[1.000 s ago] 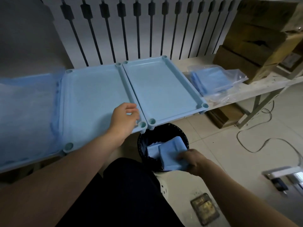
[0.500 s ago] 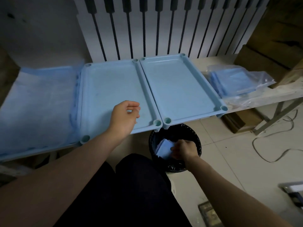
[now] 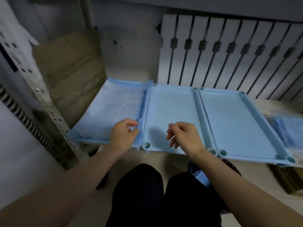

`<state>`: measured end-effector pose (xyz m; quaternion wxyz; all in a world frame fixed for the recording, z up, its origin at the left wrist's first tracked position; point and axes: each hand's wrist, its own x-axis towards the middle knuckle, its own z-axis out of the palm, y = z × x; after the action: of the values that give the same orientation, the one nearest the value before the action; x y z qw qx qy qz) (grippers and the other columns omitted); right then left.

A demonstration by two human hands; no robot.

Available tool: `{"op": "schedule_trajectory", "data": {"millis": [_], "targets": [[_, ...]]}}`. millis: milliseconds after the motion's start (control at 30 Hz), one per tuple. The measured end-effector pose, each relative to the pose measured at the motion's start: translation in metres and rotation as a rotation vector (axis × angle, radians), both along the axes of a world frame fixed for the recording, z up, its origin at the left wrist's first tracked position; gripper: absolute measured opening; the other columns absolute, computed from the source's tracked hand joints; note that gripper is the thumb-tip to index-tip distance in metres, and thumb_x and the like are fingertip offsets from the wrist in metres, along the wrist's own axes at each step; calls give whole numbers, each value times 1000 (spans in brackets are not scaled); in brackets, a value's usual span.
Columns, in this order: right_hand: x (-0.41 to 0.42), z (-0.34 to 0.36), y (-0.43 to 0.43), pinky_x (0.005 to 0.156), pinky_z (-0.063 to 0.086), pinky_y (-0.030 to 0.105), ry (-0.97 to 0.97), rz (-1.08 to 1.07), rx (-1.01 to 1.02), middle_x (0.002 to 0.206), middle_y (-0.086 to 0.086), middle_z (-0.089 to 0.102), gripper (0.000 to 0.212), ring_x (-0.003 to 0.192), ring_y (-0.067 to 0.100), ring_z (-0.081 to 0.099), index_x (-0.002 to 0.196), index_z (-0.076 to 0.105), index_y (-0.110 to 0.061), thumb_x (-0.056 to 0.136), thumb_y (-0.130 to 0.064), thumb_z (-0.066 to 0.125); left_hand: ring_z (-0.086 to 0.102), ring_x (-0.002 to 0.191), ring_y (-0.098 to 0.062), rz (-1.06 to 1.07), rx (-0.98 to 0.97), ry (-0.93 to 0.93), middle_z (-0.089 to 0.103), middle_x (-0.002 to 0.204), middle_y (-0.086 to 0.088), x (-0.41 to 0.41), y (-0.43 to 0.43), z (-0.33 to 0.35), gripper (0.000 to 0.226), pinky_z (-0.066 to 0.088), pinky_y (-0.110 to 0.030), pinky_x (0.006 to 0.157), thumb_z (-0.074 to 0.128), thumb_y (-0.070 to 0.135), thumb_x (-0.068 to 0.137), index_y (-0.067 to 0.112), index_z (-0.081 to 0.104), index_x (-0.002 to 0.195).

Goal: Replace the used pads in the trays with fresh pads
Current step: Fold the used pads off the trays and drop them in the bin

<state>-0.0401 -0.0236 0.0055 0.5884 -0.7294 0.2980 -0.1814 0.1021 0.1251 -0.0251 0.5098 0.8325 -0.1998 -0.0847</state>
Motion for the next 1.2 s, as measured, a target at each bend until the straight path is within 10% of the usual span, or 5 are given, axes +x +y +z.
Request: {"op": "schedule_trajectory", "data": {"millis": [267,467,767,933,1200], "targets": [[65,-31,30,56,46,31,393,103,-218,84,26,66,30,58,22,52,87,65,5,85,-24,64,58,107,-19,-179,316,-157,64,111,2,22,59,-21,43,47,-37,95,84,37,69,21,71,107],[86,-29,41,49,45,20,541,99,-230,57,9,65,21,52,16,63,67,64,-8,83,-21,64,51,114,-19,-222,318,-208,63,114,6,23,52,-25,44,43,-39,99,81,41,71,27,68,110],[98,-12,36,60,52,28,258,35,215,84,14,70,20,67,22,63,95,70,2,89,-17,67,55,105,-14,-202,256,-215,60,104,11,24,37,-15,53,43,-34,96,85,42,64,26,66,111],[101,-5,32,65,53,31,198,70,339,88,17,71,23,70,24,63,104,67,5,91,-14,65,58,82,2,-116,-9,-96,63,91,13,27,30,-4,34,42,-4,71,82,23,74,20,67,104],[100,-6,34,61,52,30,199,97,372,87,13,71,19,68,23,64,101,66,1,94,-16,62,60,60,3,-78,-142,-3,65,63,18,37,34,5,5,48,-11,64,73,13,83,15,73,78]]}}
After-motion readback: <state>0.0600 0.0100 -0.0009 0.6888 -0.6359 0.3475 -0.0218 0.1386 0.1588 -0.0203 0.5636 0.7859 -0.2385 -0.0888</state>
